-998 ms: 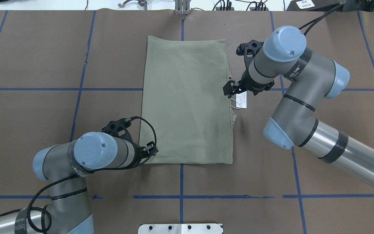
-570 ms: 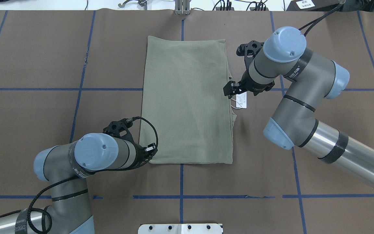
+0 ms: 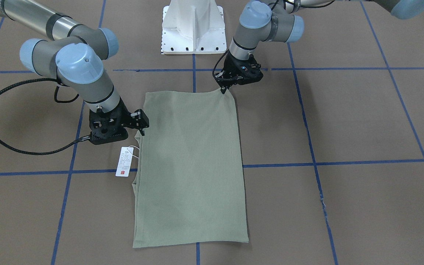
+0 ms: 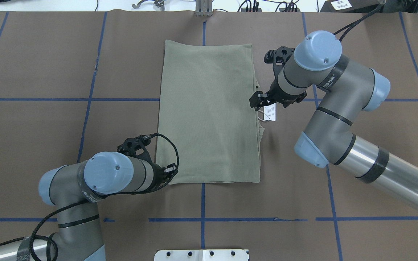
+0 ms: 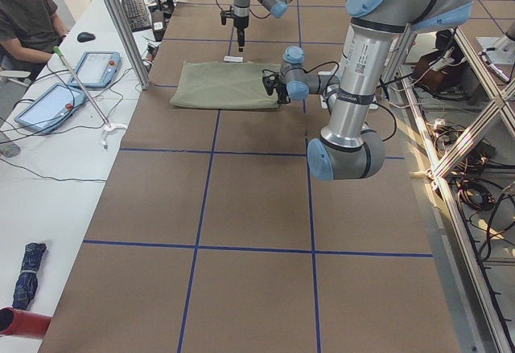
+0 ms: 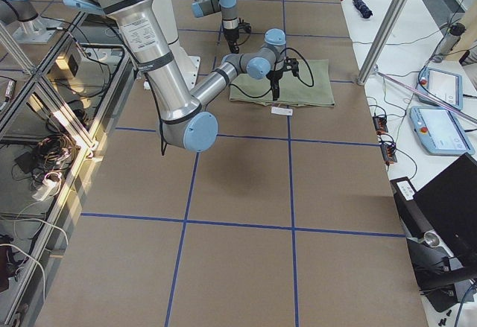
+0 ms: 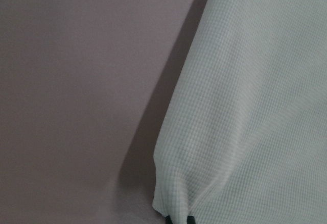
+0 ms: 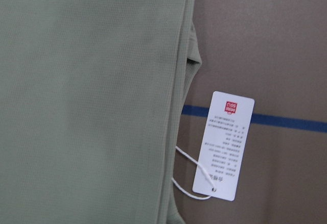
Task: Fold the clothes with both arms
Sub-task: 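Hold both grippers at opposite edges of the folded shirt, then move the right gripper to the shirt's near corner beside the left gripper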
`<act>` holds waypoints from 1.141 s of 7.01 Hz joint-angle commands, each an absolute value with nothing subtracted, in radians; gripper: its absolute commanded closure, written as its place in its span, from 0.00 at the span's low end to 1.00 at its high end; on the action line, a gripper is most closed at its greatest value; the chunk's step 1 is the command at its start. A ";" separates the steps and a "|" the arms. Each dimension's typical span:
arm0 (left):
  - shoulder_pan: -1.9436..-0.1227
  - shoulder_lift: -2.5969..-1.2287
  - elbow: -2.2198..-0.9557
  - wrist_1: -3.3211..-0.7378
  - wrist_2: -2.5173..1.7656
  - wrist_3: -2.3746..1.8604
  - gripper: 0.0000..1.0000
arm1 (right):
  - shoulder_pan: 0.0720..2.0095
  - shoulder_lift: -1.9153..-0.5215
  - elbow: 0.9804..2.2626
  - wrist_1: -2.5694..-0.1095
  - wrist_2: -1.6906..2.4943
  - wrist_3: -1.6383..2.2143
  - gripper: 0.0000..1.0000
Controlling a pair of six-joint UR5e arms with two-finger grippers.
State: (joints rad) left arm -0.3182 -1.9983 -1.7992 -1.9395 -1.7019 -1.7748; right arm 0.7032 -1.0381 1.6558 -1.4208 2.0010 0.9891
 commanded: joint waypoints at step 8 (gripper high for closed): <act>-0.314 -1.997 -1.839 -1.939 -1.712 -1.713 1.00 | 0.341 -1.181 1.832 -1.433 1.786 1.890 0.00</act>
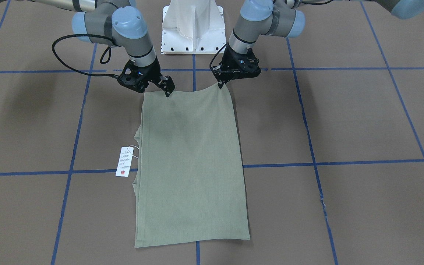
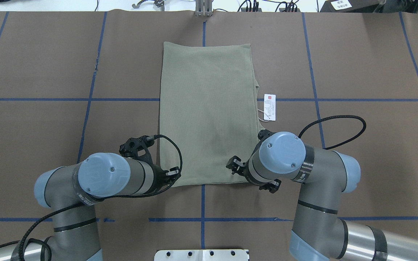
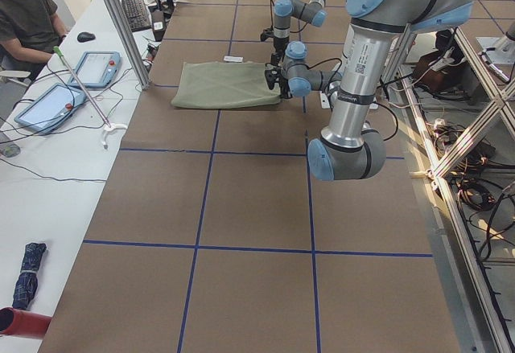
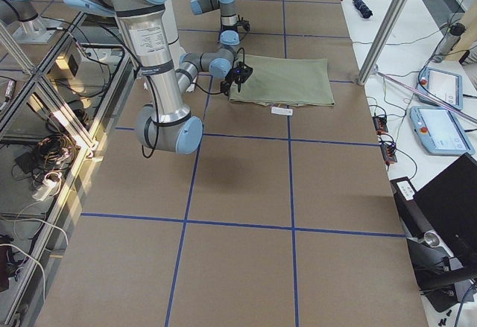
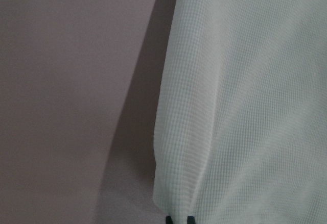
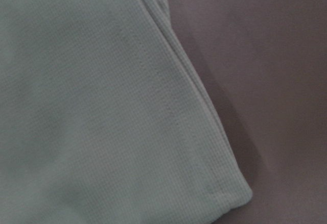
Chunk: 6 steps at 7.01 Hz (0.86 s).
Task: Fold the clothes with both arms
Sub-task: 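Move the right gripper to the shirt's near corner beside the left gripper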
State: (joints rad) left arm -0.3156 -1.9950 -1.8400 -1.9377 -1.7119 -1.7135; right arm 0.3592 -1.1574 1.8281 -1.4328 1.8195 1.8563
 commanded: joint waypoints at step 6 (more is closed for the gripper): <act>-0.314 -1.997 -1.839 -1.939 -1.710 -1.713 1.00 | 0.339 -1.169 1.818 -1.436 1.786 1.898 0.03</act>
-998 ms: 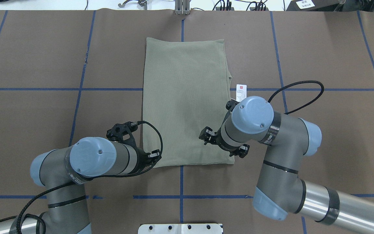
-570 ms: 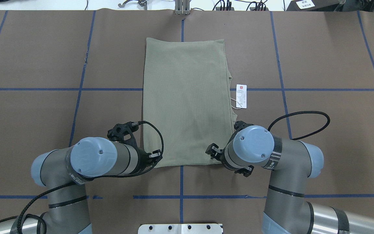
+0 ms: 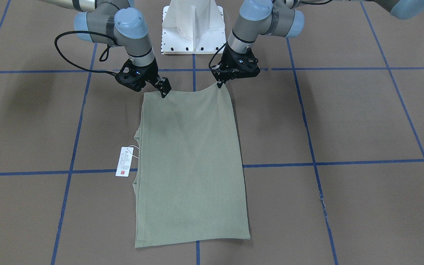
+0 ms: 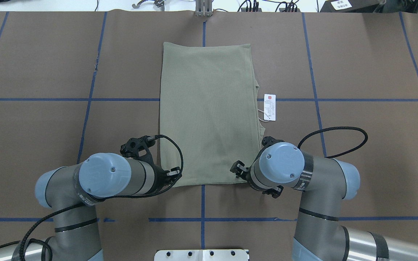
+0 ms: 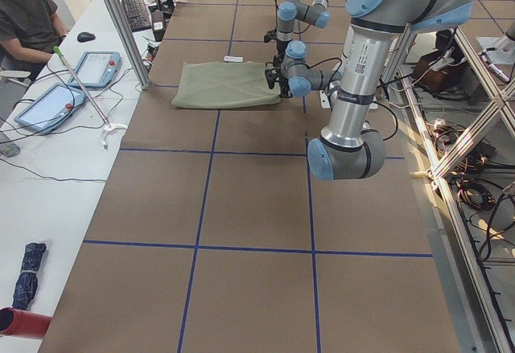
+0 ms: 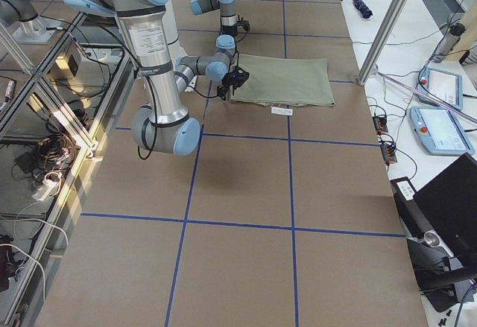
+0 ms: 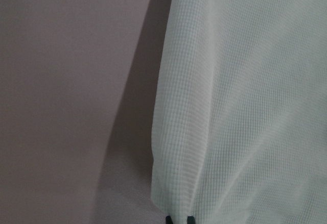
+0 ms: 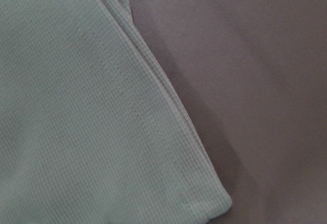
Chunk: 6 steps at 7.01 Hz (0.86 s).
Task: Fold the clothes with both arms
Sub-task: 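Move the right gripper to the shirt's near corner beside the left gripper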
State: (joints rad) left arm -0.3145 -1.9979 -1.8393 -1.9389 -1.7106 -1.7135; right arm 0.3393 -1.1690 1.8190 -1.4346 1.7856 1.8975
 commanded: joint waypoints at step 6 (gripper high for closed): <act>-0.314 -1.994 -1.838 -1.939 -1.710 -1.713 1.00 | 0.341 -1.131 1.819 -1.480 1.787 1.893 1.00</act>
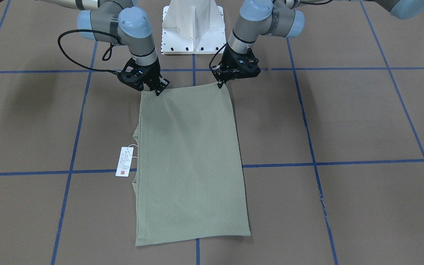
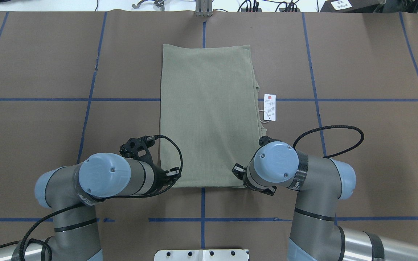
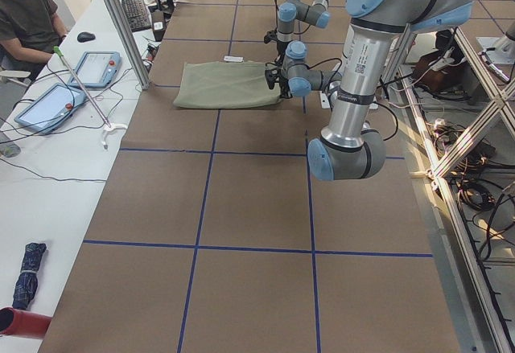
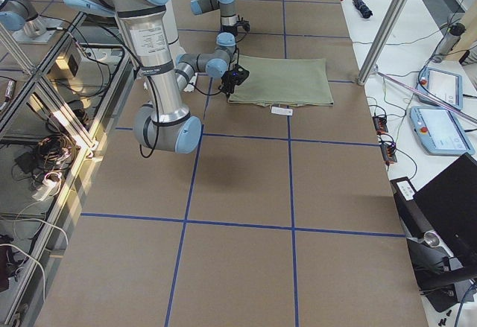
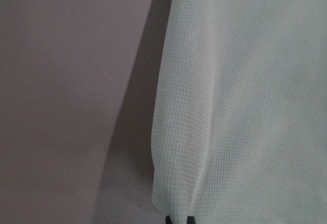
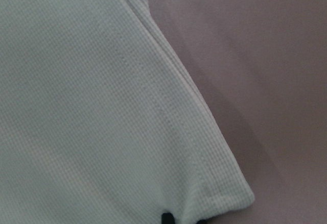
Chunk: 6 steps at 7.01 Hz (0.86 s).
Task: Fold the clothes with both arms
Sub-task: 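Grasp the near edge of the shirt with both grippers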
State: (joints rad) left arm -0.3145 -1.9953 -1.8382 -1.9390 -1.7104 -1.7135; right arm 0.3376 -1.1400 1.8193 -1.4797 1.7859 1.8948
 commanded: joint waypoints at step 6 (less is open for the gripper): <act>-0.255 -1.962 -1.949 -1.928 -1.697 -1.726 1.00 | 0.364 -1.182 1.961 -1.480 1.831 1.890 1.00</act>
State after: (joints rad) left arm -0.2938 -1.9810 -1.8926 -1.9324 -1.7018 -1.7187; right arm 0.3626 -1.1504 1.8901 -1.4792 1.8066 1.8926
